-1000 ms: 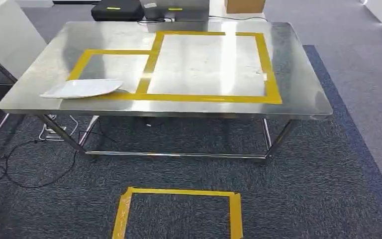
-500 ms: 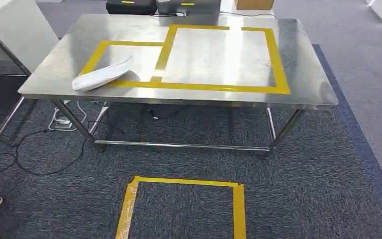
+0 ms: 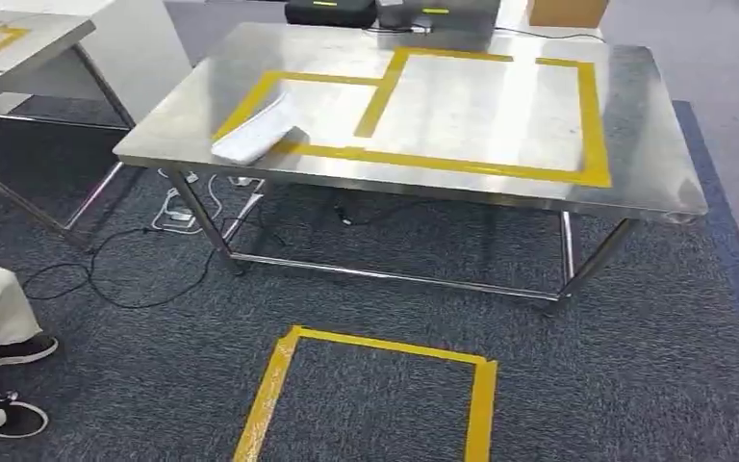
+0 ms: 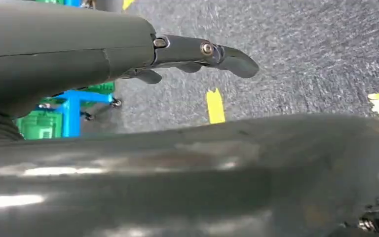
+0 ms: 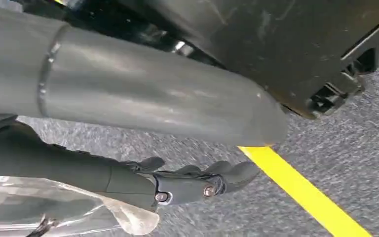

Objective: Take the parts from the cabinet and place them on the table.

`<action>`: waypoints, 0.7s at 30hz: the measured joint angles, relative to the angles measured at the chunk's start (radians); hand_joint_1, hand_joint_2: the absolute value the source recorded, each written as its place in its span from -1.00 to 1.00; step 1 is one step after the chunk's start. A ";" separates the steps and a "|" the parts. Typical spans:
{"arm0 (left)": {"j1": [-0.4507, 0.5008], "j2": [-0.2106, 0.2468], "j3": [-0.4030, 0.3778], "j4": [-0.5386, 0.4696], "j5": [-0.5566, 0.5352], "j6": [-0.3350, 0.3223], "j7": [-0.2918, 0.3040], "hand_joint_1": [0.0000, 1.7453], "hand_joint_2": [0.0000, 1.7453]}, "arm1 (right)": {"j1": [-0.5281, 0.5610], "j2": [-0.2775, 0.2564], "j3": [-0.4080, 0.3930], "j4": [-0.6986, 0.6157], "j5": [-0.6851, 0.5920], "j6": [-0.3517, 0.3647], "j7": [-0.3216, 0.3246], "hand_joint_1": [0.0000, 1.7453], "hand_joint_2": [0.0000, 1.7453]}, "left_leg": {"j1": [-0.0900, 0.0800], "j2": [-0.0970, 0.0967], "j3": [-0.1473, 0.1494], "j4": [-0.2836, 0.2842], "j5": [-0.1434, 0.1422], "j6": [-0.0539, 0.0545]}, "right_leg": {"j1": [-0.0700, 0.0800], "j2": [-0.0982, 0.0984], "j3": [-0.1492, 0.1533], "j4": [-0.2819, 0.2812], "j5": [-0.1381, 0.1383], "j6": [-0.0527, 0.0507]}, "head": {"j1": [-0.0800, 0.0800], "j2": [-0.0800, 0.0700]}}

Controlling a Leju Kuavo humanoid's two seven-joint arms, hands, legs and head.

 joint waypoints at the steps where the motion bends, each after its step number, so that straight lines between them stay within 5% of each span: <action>1: 0.000 0.000 0.000 0.000 0.002 0.001 -0.002 -1.00 -1.00 | -0.002 0.000 0.000 0.000 0.000 0.001 -0.001 -1.00 -1.00 | -0.002 -0.001 -0.007 0.001 0.005 0.010 | 0.001 -0.005 0.003 0.000 0.002 0.006 | 0.003 0.000; 4: 0.002 0.001 0.000 0.001 0.007 0.005 -0.003 -1.00 -1.00 | -0.011 -0.001 0.003 0.000 0.002 0.006 -0.001 -1.00 -1.00 | 0.001 -0.025 -0.015 -0.013 0.009 0.030 | 0.001 -0.023 0.011 -0.002 0.001 0.022 | 0.000 0.000; 6: -0.001 0.000 0.001 0.001 0.024 0.007 -0.005 -1.00 -1.00 | -0.011 -0.004 0.005 0.000 0.002 0.013 0.001 -1.00 -1.00 | 0.005 -0.038 -0.019 -0.019 0.018 0.046 | -0.004 0.063 -0.023 0.058 -0.052 0.030 | 0.009 0.000; 8: -0.006 -0.002 0.004 0.001 0.045 0.011 -0.018 -1.00 -1.00 | -0.007 -0.005 0.005 0.000 0.002 0.017 0.007 -1.00 -1.00 | 0.003 -0.056 -0.028 -0.019 0.024 0.053 | -0.006 0.088 -0.105 0.232 -0.127 0.031 | 0.008 0.000; 10: -0.006 -0.003 0.006 0.001 0.045 0.017 -0.023 -1.00 -1.00 | -0.002 -0.006 0.005 0.000 0.002 0.021 0.012 -1.00 -1.00 | 0.000 -0.080 -0.034 -0.016 0.028 0.054 | -0.006 0.091 -0.161 0.336 -0.146 0.031 | 0.008 0.000; 11: -0.005 -0.003 0.006 0.001 0.043 0.018 -0.022 -1.00 -1.00 | -0.002 -0.006 0.005 0.000 0.002 0.024 0.013 -1.00 -1.00 | -0.001 -0.092 -0.035 -0.014 0.029 0.054 | -0.006 0.092 -0.153 0.315 -0.117 0.029 | 0.008 0.000; 13: -0.005 -0.003 0.006 0.001 0.039 0.017 -0.022 -1.00 -1.00 | -0.004 -0.009 0.005 0.000 0.002 0.030 0.013 -1.00 -1.00 | -0.001 -0.118 -0.037 -0.006 0.030 0.052 | -0.006 0.106 -0.083 0.163 -0.021 0.023 | 0.008 0.000; 14: -0.007 -0.003 0.006 0.001 0.044 0.015 -0.023 -1.00 -1.00 | -0.005 -0.009 0.005 0.000 0.002 0.031 0.012 -1.00 -1.00 | -0.001 -0.130 -0.037 -0.004 0.031 0.050 | -0.006 0.128 -0.046 0.086 0.016 0.018 | 0.008 0.000; 15: -0.009 -0.005 0.008 0.001 0.059 0.013 -0.031 -1.00 -1.00 | -0.005 -0.010 0.005 0.000 0.002 0.034 0.011 -1.00 -1.00 | -0.006 -0.140 -0.042 0.000 0.033 0.044 | -0.009 0.180 -0.025 0.036 0.006 0.015 | 0.008 0.000; 17: -0.014 -0.006 0.029 0.001 0.097 0.015 -0.055 -1.00 -1.00 | -0.006 -0.010 0.006 0.000 0.002 0.037 0.010 -1.00 -1.00 | -0.003 -0.162 -0.058 0.006 0.040 0.030 | -0.010 0.166 -0.025 0.019 0.003 0.017 | 0.006 0.000; 19: -0.009 -0.006 0.047 0.001 0.109 0.018 -0.068 -1.00 -1.00 | -0.006 -0.011 0.005 0.000 0.002 0.041 0.011 -1.00 -1.00 | -0.001 -0.185 -0.066 0.003 0.048 0.016 | -0.010 0.144 -0.014 0.018 0.010 0.005 | 0.008 0.000; 20: -0.009 -0.003 0.055 0.001 0.109 0.018 -0.073 -1.00 -1.00 | -0.007 -0.011 0.005 0.000 0.003 0.047 0.012 -1.00 -1.00 | 0.000 -0.173 -0.070 0.014 0.041 0.014 | -0.017 0.126 -0.015 0.011 0.018 -0.003 | 0.007 0.000; 21: -0.008 -0.005 0.057 0.001 0.108 0.019 -0.075 -1.00 -1.00 | -0.007 -0.011 0.005 0.000 0.005 0.048 0.013 -1.00 -1.00 | -0.004 -0.130 -0.083 0.043 0.013 0.007 | -0.017 0.118 -0.016 0.010 0.021 -0.006 | -0.002 0.000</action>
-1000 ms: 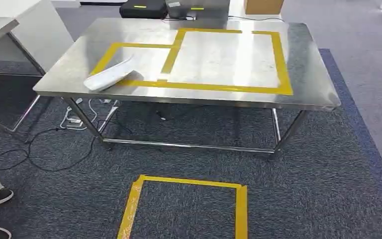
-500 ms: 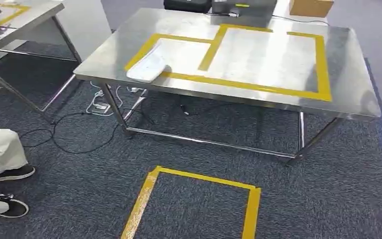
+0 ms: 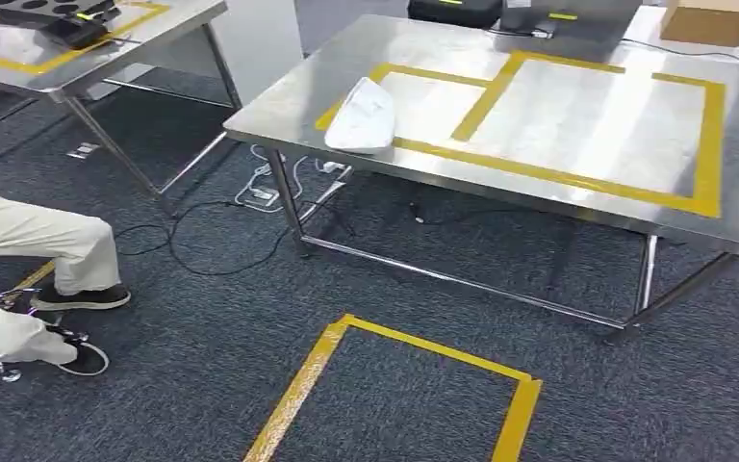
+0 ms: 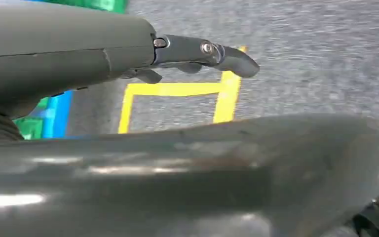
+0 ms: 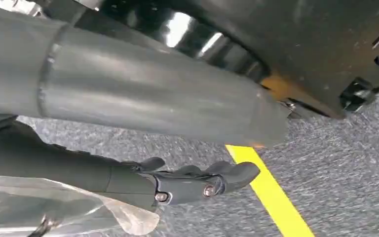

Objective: Take the parts from the cabinet and place them on the table.

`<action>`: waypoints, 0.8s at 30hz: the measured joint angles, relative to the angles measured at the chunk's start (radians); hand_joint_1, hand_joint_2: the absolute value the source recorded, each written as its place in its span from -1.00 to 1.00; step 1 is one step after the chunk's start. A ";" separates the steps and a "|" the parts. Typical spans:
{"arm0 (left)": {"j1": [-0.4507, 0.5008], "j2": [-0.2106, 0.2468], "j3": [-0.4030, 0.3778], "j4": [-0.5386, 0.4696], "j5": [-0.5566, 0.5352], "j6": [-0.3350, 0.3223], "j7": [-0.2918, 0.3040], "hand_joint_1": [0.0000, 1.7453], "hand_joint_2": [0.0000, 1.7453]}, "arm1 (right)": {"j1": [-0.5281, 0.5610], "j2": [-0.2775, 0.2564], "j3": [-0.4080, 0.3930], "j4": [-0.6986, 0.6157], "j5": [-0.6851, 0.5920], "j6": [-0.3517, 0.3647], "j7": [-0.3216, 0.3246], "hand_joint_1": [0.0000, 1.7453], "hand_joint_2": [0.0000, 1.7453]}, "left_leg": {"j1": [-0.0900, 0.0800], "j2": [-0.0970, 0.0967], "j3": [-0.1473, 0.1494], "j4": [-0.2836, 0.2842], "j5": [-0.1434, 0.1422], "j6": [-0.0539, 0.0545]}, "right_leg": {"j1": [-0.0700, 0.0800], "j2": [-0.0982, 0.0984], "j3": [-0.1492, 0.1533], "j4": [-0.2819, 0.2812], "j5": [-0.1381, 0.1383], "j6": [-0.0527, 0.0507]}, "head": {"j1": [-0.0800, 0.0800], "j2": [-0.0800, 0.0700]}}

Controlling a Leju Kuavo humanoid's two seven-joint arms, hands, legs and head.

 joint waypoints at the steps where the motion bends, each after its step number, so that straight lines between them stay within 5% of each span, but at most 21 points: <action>1: -0.002 0.000 0.001 0.000 -0.002 0.000 0.000 -1.00 -1.00 | 0.001 0.000 0.000 0.000 0.000 0.002 0.001 -1.00 -1.00 | 0.003 0.028 -0.026 0.061 -0.043 -0.007 | 0.000 -0.015 -0.002 0.000 0.001 -0.002 | -0.007 0.000; 3: -0.007 0.002 0.003 0.000 -0.007 0.000 0.000 -1.00 -1.00 | 0.005 0.000 0.000 0.000 0.000 0.006 0.005 -1.00 -1.00 | 0.008 0.049 -0.089 0.220 -0.118 -0.017 | 0.002 -0.050 -0.004 0.002 0.001 -0.002 | -0.006 0.000; 5: -0.006 0.002 0.003 0.000 -0.014 -0.001 0.003 -1.00 -1.00 | 0.004 0.000 0.000 0.000 -0.018 0.010 0.006 -1.00 -1.00 | 0.014 0.055 -0.097 0.257 -0.115 -0.022 | 0.002 -0.079 -0.006 0.003 0.000 0.000 | -0.006 0.000; 7: -0.001 0.006 0.004 0.000 -0.016 -0.002 0.008 -1.00 -1.00 | -0.001 0.000 -0.007 0.000 -0.060 0.014 -0.001 -1.00 -1.00 | 0.016 0.067 -0.026 0.127 -0.043 -0.021 | 0.002 -0.102 -0.005 0.005 -0.002 0.003 | -0.006 0.000; 8: -0.002 0.007 0.004 0.000 -0.016 -0.002 0.009 -1.00 -1.00 | -0.002 0.000 -0.015 0.000 -0.076 0.015 -0.004 -1.00 -1.00 | 0.016 0.089 0.022 0.036 -0.005 -0.018 | 0.001 -0.113 -0.002 0.005 -0.004 0.006 | -0.007 0.000; 9: -0.003 0.007 0.005 0.000 -0.015 -0.002 0.011 -1.00 -1.00 | -0.002 0.000 -0.022 0.000 -0.084 0.015 -0.006 -1.00 -1.00 | 0.012 0.147 0.053 -0.030 -0.003 -0.015 | 0.005 -0.123 0.000 0.006 -0.007 0.011 | -0.006 0.000; 10: -0.006 0.006 0.006 0.000 -0.015 -0.002 0.013 -1.00 -1.00 | -0.002 0.000 -0.029 0.000 -0.087 0.015 -0.006 -1.00 -1.00 | 0.007 0.145 0.053 -0.034 0.000 -0.001 | 0.013 -0.131 -0.003 0.010 -0.012 0.019 | -0.006 0.000; 14: 0.000 0.009 0.016 0.002 -0.024 -0.002 0.025 -1.00 -1.00 | -0.013 0.000 -0.037 0.000 -0.066 0.016 0.003 -1.00 -1.00 | 0.009 0.102 0.044 -0.039 0.009 0.028 | 0.007 -0.151 -0.001 0.008 -0.019 0.044 | -0.003 0.000; 16: -0.002 0.010 0.015 0.002 -0.039 -0.008 0.036 -1.00 -1.00 | -0.012 0.000 -0.035 0.000 -0.045 0.019 0.015 -1.00 -1.00 | 0.009 0.086 0.038 -0.039 0.014 0.040 | 0.005 -0.064 -0.036 0.091 -0.081 0.047 | 0.004 0.000; 18: -0.006 0.010 0.015 0.002 -0.049 -0.013 0.042 -1.00 -1.00 | -0.005 0.000 -0.035 0.000 -0.037 0.021 0.021 -1.00 -1.00 | 0.005 0.059 0.030 -0.039 0.018 0.046 | 0.006 -0.033 -0.117 0.261 -0.156 0.045 | 0.004 0.000; 19: -0.006 0.010 0.015 0.002 -0.047 -0.019 0.042 -1.00 -1.00 | -0.002 0.000 -0.034 0.000 -0.027 0.022 0.021 -1.00 -1.00 | 0.003 0.045 0.028 -0.038 0.019 0.048 | 0.007 -0.029 -0.148 0.319 -0.170 0.043 | 0.004 0.000; 20: -0.006 0.010 0.015 0.002 -0.042 -0.020 0.040 -1.00 -1.00 | 0.000 0.000 -0.032 0.000 -0.018 0.024 0.021 -1.00 -1.00 | 0.001 0.033 0.028 -0.038 0.020 0.048 | 0.007 -0.027 -0.156 0.328 -0.159 0.041 | 0.004 0.000; 22: -0.003 0.010 0.018 0.002 -0.032 -0.018 0.033 -1.00 -1.00 | 0.000 0.000 -0.026 0.000 -0.006 0.027 0.021 -1.00 -1.00 | -0.003 0.004 0.029 -0.037 0.021 0.048 | 0.008 -0.020 -0.112 0.221 -0.077 0.032 | 0.004 0.000; 23: -0.003 0.010 0.019 0.002 -0.030 -0.018 0.029 -1.00 -1.00 | -0.001 0.000 -0.025 0.000 0.000 0.029 0.022 -1.00 -1.00 | -0.003 -0.010 0.029 -0.035 0.022 0.046 | 0.008 0.000 -0.070 0.128 -0.027 0.026 | 0.004 0.000; 24: -0.004 0.010 0.020 0.002 -0.027 -0.016 0.023 -1.00 -1.00 | 0.000 0.000 -0.024 0.000 0.006 0.031 0.024 -1.00 -1.00 | -0.002 -0.022 0.027 -0.033 0.023 0.045 | 0.008 0.052 -0.037 0.053 -0.001 0.018 | 0.004 0.000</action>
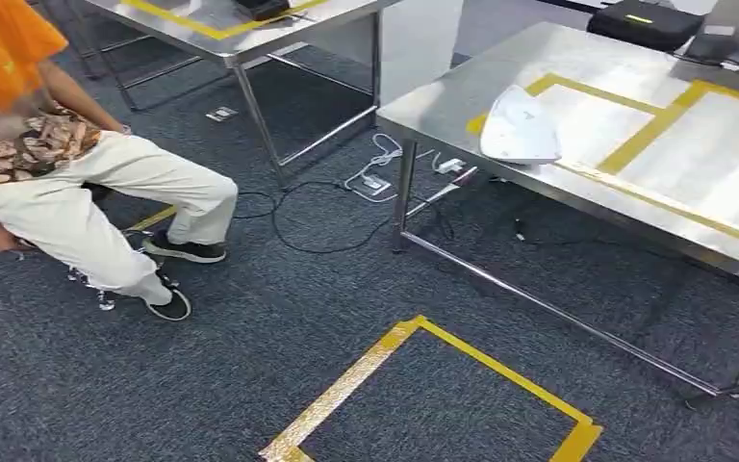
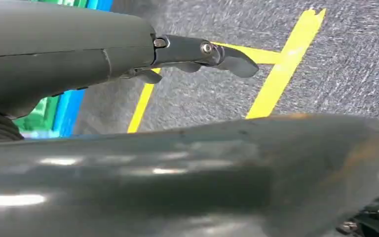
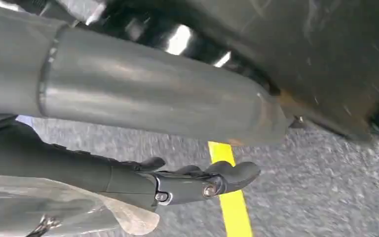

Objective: Take the parts from the cabinet and place them on the table.

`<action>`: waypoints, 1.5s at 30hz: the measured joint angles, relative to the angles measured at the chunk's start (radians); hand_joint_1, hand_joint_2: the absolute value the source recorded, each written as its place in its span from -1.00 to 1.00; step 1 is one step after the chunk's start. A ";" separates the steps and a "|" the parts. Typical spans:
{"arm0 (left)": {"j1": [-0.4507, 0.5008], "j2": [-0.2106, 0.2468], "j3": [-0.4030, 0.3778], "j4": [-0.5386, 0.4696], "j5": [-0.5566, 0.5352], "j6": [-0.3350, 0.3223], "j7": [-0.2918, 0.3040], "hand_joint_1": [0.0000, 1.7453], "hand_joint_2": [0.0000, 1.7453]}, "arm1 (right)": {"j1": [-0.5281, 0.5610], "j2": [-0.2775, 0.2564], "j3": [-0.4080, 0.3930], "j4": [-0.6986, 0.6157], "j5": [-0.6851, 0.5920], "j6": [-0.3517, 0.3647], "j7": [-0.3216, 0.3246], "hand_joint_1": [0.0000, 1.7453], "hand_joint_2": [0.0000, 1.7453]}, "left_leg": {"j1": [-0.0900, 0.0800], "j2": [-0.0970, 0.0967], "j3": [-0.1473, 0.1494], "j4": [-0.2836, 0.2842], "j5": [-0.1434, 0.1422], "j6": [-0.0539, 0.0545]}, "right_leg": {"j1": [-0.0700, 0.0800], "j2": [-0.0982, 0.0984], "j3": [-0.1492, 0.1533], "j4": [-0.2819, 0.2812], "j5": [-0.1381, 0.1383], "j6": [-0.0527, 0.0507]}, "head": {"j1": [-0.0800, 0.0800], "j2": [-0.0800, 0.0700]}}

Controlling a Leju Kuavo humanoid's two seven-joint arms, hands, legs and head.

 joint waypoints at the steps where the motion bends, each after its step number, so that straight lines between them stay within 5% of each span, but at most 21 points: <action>1: -0.002 0.000 0.001 0.000 0.002 0.002 -0.005 -1.00 -1.00 | -0.001 0.000 0.001 0.000 0.002 0.003 0.003 -1.00 -1.00 | -0.007 -0.009 -0.006 0.007 0.000 -0.007 | -0.005 0.036 0.008 -0.024 -0.010 -0.005 | -0.002 0.000; 5: 0.004 0.009 0.010 0.000 0.005 0.002 -0.010 -1.00 -1.00 | -0.002 0.002 0.016 0.000 0.013 0.006 0.011 -1.00 -1.00 | 0.002 -0.061 -0.024 0.006 0.014 -0.034 | -0.004 -0.012 0.022 -0.038 -0.003 -0.011 | -0.003 0.000; 8: 0.006 0.011 0.018 0.000 0.008 -0.004 -0.008 -1.00 -1.00 | -0.001 0.009 0.019 0.000 0.018 0.003 0.013 -1.00 -1.00 | 0.003 0.055 -0.080 0.138 -0.077 -0.052 | -0.004 -0.063 0.029 -0.046 -0.001 -0.022 | -0.014 0.000; 11: 0.004 0.011 0.023 0.000 0.007 -0.004 -0.006 -1.00 -1.00 | 0.003 0.009 0.023 0.000 0.019 0.003 0.015 -1.00 -1.00 | 0.016 0.076 -0.154 0.308 -0.139 -0.066 | -0.003 -0.118 0.030 -0.045 -0.006 -0.022 | -0.013 0.000; 14: 0.012 0.013 0.023 0.000 0.008 -0.004 -0.005 -1.00 -1.00 | -0.003 0.010 0.024 0.000 0.019 0.003 0.015 -1.00 -1.00 | 0.025 0.093 -0.065 0.149 -0.039 -0.073 | -0.004 -0.156 0.037 -0.044 -0.013 -0.015 | -0.015 0.000; 15: 0.011 0.014 0.024 0.000 0.008 -0.005 -0.005 -1.00 -1.00 | -0.002 0.010 0.024 0.000 0.021 0.003 0.015 -1.00 -1.00 | 0.025 0.135 -0.018 0.063 -0.003 -0.071 | -0.003 -0.167 0.042 -0.044 -0.017 -0.010 | -0.014 0.000; 16: 0.007 0.013 0.025 0.000 0.024 -0.014 -0.005 -1.00 -1.00 | -0.001 0.010 0.025 0.000 0.022 0.003 0.015 -1.00 -1.00 | 0.014 0.185 0.002 0.022 -0.014 -0.070 | 0.007 -0.176 0.034 -0.040 -0.025 -0.001 | -0.016 0.000; 17: 0.002 0.013 0.033 0.000 0.058 -0.025 -0.009 -1.00 -1.00 | -0.002 0.010 0.026 0.000 0.026 0.003 0.016 -1.00 -1.00 | 0.014 0.174 0.001 0.015 -0.019 -0.047 | 0.009 -0.187 0.033 -0.038 -0.030 0.007 | -0.014 0.000; 20: 0.009 0.012 0.093 0.000 0.131 -0.039 -0.024 -1.00 -1.00 | -0.008 0.011 0.033 0.000 0.030 0.003 0.015 -1.00 -1.00 | 0.009 0.143 -0.003 0.013 -0.021 -0.025 | 0.007 -0.220 0.060 -0.044 -0.035 0.021 | -0.013 0.000; 22: 0.011 0.013 0.113 0.000 0.137 -0.039 -0.024 -1.00 -1.00 | -0.008 0.013 0.037 0.000 0.030 0.003 0.014 -1.00 -1.00 | 0.014 0.125 0.001 0.007 -0.014 -0.011 | -0.003 -0.116 0.034 0.004 -0.077 0.030 | -0.005 0.000; 24: 0.005 0.013 0.127 0.000 0.143 -0.039 -0.027 -1.00 -1.00 | -0.001 0.014 0.040 0.000 0.032 0.003 0.015 -1.00 -1.00 | 0.011 0.099 -0.004 0.007 -0.013 -0.002 | -0.001 -0.085 -0.044 0.168 -0.159 0.028 | -0.002 0.000; 26: 0.004 0.013 0.139 0.000 0.148 -0.040 -0.034 -1.00 -1.00 | 0.003 0.014 0.042 0.000 0.035 0.005 0.014 -1.00 -1.00 | 0.009 0.070 -0.004 0.008 -0.013 -0.001 | 0.001 -0.079 -0.113 0.286 -0.186 0.027 | -0.001 0.000; 29: 0.005 0.015 0.151 0.000 0.139 -0.035 -0.037 -1.00 -1.00 | 0.002 0.013 0.042 0.000 0.038 0.005 0.012 -1.00 -1.00 | 0.008 0.026 0.001 0.009 -0.013 -0.002 | 0.000 -0.070 -0.072 0.145 -0.063 0.019 | -0.001 0.000; 30: 0.004 0.015 0.151 0.000 0.134 -0.032 -0.037 -1.00 -1.00 | 0.001 0.013 0.042 0.000 0.040 0.005 0.011 -1.00 -1.00 | 0.008 0.012 0.002 0.011 -0.014 -0.003 | -0.001 -0.046 -0.033 0.048 -0.011 0.015 | 0.000 0.000; 31: 0.003 0.013 0.151 0.000 0.128 -0.031 -0.036 -1.00 -1.00 | 0.002 0.014 0.042 0.001 0.042 0.005 0.011 -1.00 -1.00 | 0.005 0.002 -0.001 0.014 -0.015 -0.008 | -0.004 0.006 -0.016 0.003 -0.009 0.012 | -0.002 0.000; 35: 0.008 0.010 0.179 0.000 0.195 -0.053 -0.054 -1.00 -1.00 | 0.000 0.015 0.041 0.001 0.021 0.007 0.005 -1.00 -1.00 | 0.011 -0.039 -0.016 0.015 -0.006 -0.033 | -0.001 -0.021 -0.001 -0.013 -0.009 -0.001 | -0.002 0.000; 36: 0.007 0.009 0.197 0.000 0.222 -0.066 -0.063 -1.00 -1.00 | 0.000 0.016 0.041 0.001 0.025 0.007 0.005 -1.00 -1.00 | 0.012 -0.024 -0.017 0.023 -0.014 -0.035 | -0.008 -0.036 0.004 -0.024 -0.002 -0.011 | -0.003 0.000; 38: 0.004 0.006 0.228 0.000 0.249 -0.077 -0.069 -1.00 -1.00 | 0.000 0.018 0.042 0.002 0.034 0.007 0.005 -1.00 -1.00 | 0.007 0.057 -0.053 0.104 -0.069 -0.046 | -0.006 -0.059 0.008 -0.027 -0.003 -0.019 | -0.010 0.000; 41: -0.003 0.002 0.263 0.000 0.271 -0.080 -0.079 -1.00 -1.00 | 0.004 0.018 0.042 0.002 0.037 0.007 0.005 -1.00 -1.00 | 0.014 0.073 -0.149 0.313 -0.153 -0.057 | -0.002 -0.110 0.008 -0.027 -0.007 -0.023 | -0.009 0.000; 43: 0.001 -0.001 0.283 0.000 0.282 -0.083 -0.084 -1.00 -1.00 | 0.001 0.018 0.042 0.002 0.040 0.007 0.003 -1.00 -1.00 | 0.018 0.077 -0.124 0.269 -0.107 -0.059 | -0.001 -0.136 0.010 -0.027 -0.010 -0.022 | -0.009 0.000; 45: 0.000 -0.003 0.298 0.000 0.286 -0.083 -0.093 -1.00 -1.00 | 0.001 0.018 0.042 0.002 0.042 0.007 0.001 -1.00 -1.00 | 0.017 0.107 -0.035 0.102 -0.026 -0.056 | -0.001 -0.159 0.019 -0.027 -0.014 -0.017 | -0.009 0.000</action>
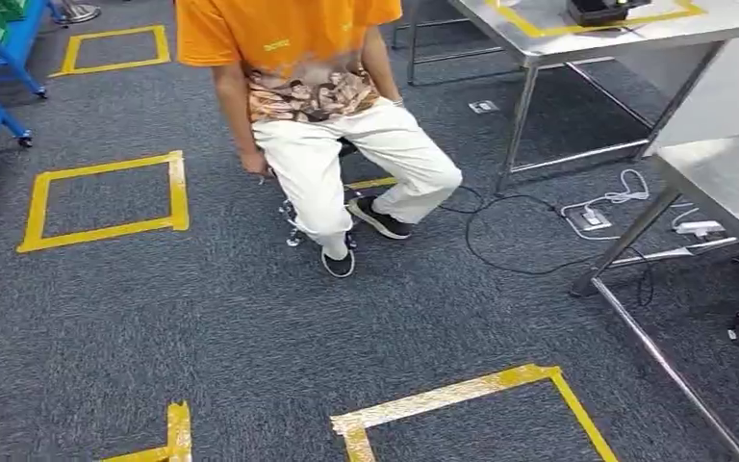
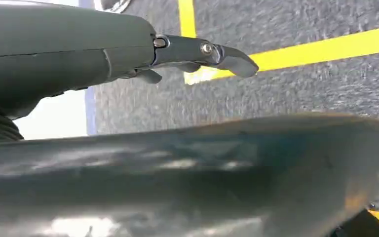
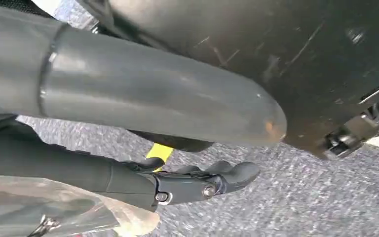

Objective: Take the parts from the cabinet and place them on the table.

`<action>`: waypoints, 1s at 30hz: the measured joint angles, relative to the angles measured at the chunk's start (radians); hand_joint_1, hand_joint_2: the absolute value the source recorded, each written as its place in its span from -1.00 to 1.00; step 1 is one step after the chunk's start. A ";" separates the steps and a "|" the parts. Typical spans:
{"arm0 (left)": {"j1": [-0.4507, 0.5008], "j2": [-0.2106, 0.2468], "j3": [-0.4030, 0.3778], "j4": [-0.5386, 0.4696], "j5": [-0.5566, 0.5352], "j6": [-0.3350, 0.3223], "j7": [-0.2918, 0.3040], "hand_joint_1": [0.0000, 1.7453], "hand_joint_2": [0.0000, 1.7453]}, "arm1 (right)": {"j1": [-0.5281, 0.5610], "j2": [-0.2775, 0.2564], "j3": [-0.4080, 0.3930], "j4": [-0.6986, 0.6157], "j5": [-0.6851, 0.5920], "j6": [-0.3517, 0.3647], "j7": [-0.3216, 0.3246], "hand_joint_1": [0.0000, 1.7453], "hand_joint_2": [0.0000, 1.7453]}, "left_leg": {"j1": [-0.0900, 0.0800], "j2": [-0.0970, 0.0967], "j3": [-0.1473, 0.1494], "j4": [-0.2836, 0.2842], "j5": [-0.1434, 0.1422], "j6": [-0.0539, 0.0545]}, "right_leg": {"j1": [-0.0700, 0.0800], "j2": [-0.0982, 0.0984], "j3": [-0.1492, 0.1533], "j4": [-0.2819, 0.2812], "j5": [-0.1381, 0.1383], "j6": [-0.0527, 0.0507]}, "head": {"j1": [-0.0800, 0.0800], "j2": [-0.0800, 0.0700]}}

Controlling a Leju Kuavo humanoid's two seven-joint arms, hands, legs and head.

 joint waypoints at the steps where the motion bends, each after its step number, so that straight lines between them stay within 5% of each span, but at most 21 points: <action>1: -0.002 -0.002 0.004 0.000 0.000 0.001 -0.003 -1.00 -1.00 | 0.000 0.000 0.000 0.000 0.000 0.000 0.000 -1.00 -1.00 | -0.003 0.055 0.033 -0.065 0.009 0.003 | 0.003 -0.009 0.004 0.000 -0.003 0.005 | 0.000 0.000; 2: -0.007 -0.003 0.008 0.000 0.000 0.002 -0.003 -1.00 -1.00 | 0.001 0.000 0.000 0.000 0.000 0.000 -0.002 -1.00 -1.00 | -0.016 0.076 0.038 -0.085 0.000 0.013 | 0.012 -0.020 -0.001 0.006 -0.011 0.014 | -0.002 0.000; 5: -0.003 -0.007 0.020 0.000 -0.011 0.007 -0.002 -1.00 -1.00 | -0.004 0.000 0.000 0.000 -0.001 0.000 -0.003 -1.00 -1.00 | -0.019 0.042 0.030 -0.081 -0.002 0.029 | 0.010 -0.051 0.015 -0.005 -0.012 0.027 | 0.003 0.000; 6: -0.003 -0.007 0.021 0.000 -0.023 0.012 0.001 -1.00 -1.00 | -0.006 0.000 0.000 0.000 -0.002 0.000 -0.005 -1.00 -1.00 | -0.014 0.028 0.036 -0.091 0.005 0.040 | 0.007 -0.046 0.018 -0.002 -0.019 0.037 | 0.001 0.000; 8: -0.003 -0.008 0.021 0.000 -0.046 0.019 0.005 -1.00 -1.00 | -0.005 0.000 0.000 0.000 -0.003 0.001 -0.008 -1.00 -1.00 | -0.011 0.009 0.035 -0.093 0.011 0.052 | 0.002 0.057 -0.019 0.075 -0.075 0.042 | 0.007 0.000; 11: -0.006 -0.015 0.019 0.000 -0.072 0.024 0.017 -1.00 -1.00 | 0.001 0.000 0.000 0.000 -0.006 0.001 -0.008 -1.00 -1.00 | -0.015 -0.033 0.032 -0.093 0.012 0.057 | 0.003 0.080 -0.140 0.312 -0.164 0.041 | 0.009 0.000; 13: -0.005 -0.016 0.019 0.000 -0.074 0.026 0.021 -1.00 -1.00 | 0.002 -0.001 0.000 0.000 -0.006 0.001 -0.008 -1.00 -1.00 | -0.017 -0.059 0.034 -0.093 0.012 0.057 | 0.003 0.082 -0.151 0.300 -0.122 0.036 | 0.009 0.000; 15: -0.005 -0.016 0.019 0.000 -0.078 0.027 0.022 -1.00 -1.00 | 0.000 -0.001 0.000 0.000 -0.006 0.001 -0.008 -1.00 -1.00 | -0.017 -0.089 0.037 -0.091 0.012 0.057 | 0.002 0.098 -0.081 0.125 -0.013 0.028 | 0.009 0.000; 16: -0.005 -0.018 0.019 0.000 -0.082 0.027 0.022 -1.00 -1.00 | 0.000 -0.001 0.000 0.000 -0.006 0.001 -0.008 -1.00 -1.00 | -0.016 -0.101 0.037 -0.090 0.011 0.056 | 0.001 0.133 -0.046 0.042 0.023 0.024 | 0.009 0.000; 17: -0.007 -0.019 0.019 0.000 -0.085 0.027 0.021 -1.00 -1.00 | 0.000 -0.001 0.000 0.000 -0.005 0.002 -0.008 -1.00 -1.00 | -0.020 -0.110 0.032 -0.087 0.011 0.052 | -0.002 0.183 -0.037 0.018 0.007 0.020 | 0.008 0.000; 19: -0.007 -0.019 0.015 0.000 -0.111 0.036 0.021 -1.00 -1.00 | -0.002 -0.001 0.000 0.000 -0.006 0.003 -0.008 -1.00 -1.00 | -0.011 -0.131 0.024 -0.088 0.014 0.039 | 0.003 0.166 -0.024 0.008 0.010 0.020 | 0.008 0.000; 21: -0.002 -0.019 0.011 0.000 -0.118 0.044 0.021 -1.00 -1.00 | -0.002 -0.003 0.000 0.000 -0.006 0.003 -0.009 -1.00 -1.00 | -0.009 -0.153 0.020 -0.095 0.022 0.023 | 0.003 0.146 -0.019 0.000 0.016 0.006 | 0.008 0.000; 22: -0.003 -0.019 0.011 0.000 -0.117 0.046 0.019 -1.00 -1.00 | -0.003 -0.002 -0.001 0.000 -0.006 0.003 -0.011 -1.00 -1.00 | -0.009 -0.120 0.021 -0.084 0.013 0.023 | -0.001 0.130 -0.013 -0.012 0.024 0.000 | 0.009 0.000; 23: -0.003 -0.019 0.011 0.000 -0.117 0.048 0.019 -1.00 -1.00 | -0.002 -0.002 -0.001 0.000 -0.006 0.003 -0.013 -1.00 -1.00 | -0.013 -0.066 0.009 -0.055 -0.012 0.017 | 0.000 0.117 -0.007 -0.018 0.024 -0.004 | 0.002 0.000; 24: -0.005 -0.019 0.010 0.000 -0.118 0.049 0.019 -1.00 -1.00 | 0.000 -0.002 0.000 0.000 -0.006 0.004 -0.014 -1.00 -1.00 | -0.012 -0.043 -0.021 0.010 -0.053 0.009 | 0.001 0.100 -0.004 -0.018 0.022 -0.007 | 0.002 0.000; 26: -0.008 -0.020 0.008 0.000 -0.122 0.049 0.019 -1.00 -1.00 | 0.005 -0.003 -0.001 0.000 -0.006 0.004 -0.014 -1.00 -1.00 | -0.006 -0.035 -0.091 0.161 -0.120 0.000 | 0.002 0.066 -0.002 -0.018 0.017 -0.011 | 0.002 0.000; 27: -0.008 -0.020 0.008 0.000 -0.123 0.049 0.019 -1.00 -1.00 | 0.006 -0.005 -0.001 0.000 -0.006 0.006 -0.014 -1.00 -1.00 | -0.002 -0.034 -0.115 0.213 -0.130 -0.005 | 0.002 0.048 -0.001 -0.017 0.015 -0.009 | 0.002 0.000; 28: -0.005 -0.020 0.008 0.000 -0.123 0.049 0.019 -1.00 -1.00 | 0.005 -0.005 -0.001 0.000 -0.006 0.006 -0.014 -1.00 -1.00 | 0.003 -0.032 -0.109 0.202 -0.110 -0.009 | 0.002 0.035 0.002 -0.017 0.012 -0.007 | 0.001 0.000; 30: -0.001 -0.020 0.008 0.000 -0.123 0.049 0.019 -1.00 -1.00 | 0.003 -0.005 -0.001 0.000 -0.006 0.008 -0.014 -1.00 -1.00 | 0.010 -0.018 -0.041 0.066 -0.028 -0.013 | 0.000 0.012 0.012 -0.016 0.005 -0.001 | 0.002 0.000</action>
